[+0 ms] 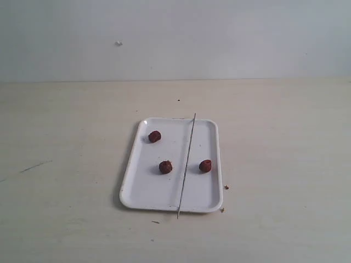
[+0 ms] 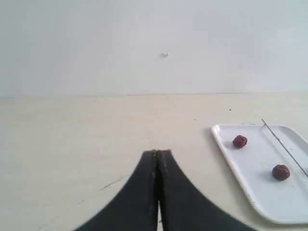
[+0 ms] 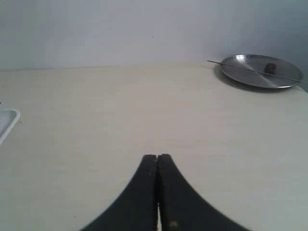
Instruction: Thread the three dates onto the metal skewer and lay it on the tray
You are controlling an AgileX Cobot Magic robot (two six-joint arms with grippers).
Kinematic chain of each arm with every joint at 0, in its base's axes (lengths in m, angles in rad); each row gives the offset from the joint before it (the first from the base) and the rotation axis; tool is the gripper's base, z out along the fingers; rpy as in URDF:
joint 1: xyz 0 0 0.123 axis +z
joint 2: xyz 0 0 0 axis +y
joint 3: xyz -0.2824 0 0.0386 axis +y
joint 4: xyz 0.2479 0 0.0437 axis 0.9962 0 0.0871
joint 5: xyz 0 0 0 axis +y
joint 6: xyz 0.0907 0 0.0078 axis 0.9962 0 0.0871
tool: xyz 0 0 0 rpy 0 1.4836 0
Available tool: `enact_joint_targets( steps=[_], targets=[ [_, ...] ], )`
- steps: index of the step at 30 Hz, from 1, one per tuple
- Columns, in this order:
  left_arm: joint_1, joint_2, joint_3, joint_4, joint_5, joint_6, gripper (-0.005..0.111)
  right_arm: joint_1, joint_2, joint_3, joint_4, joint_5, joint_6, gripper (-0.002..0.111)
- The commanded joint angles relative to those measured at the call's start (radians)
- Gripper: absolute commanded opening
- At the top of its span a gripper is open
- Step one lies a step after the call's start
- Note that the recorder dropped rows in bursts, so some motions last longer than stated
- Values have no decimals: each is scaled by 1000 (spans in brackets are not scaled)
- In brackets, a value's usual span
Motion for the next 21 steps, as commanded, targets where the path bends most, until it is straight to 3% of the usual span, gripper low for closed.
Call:
enact_joint_targets(
  steps=[1, 21],
  targets=[
    [3, -6, -1, 2, 3, 0, 0, -4, -5, 3, -4, -14, -2, 0],
    [3, -6, -1, 2, 3, 0, 0, -4, -5, 3, -10, -21, 0, 0]
  ],
)
